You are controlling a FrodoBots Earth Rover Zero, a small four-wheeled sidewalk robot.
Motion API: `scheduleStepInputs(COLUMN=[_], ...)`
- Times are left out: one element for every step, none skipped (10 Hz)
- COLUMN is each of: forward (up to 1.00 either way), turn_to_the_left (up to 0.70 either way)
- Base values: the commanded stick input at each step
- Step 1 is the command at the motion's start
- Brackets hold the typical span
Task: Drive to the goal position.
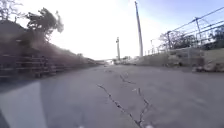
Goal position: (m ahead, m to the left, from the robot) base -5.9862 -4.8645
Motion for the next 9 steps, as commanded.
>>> scheduleStepInputs(forward=[0.7,0.7,0.7,0.7,0.7,0.7,0.7,0.7,0.7], turn_to_the_left=[-0.27,-0.27,-0.27,-0.27,-0.27,-0.27,-0.27,-0.27,-0.27])
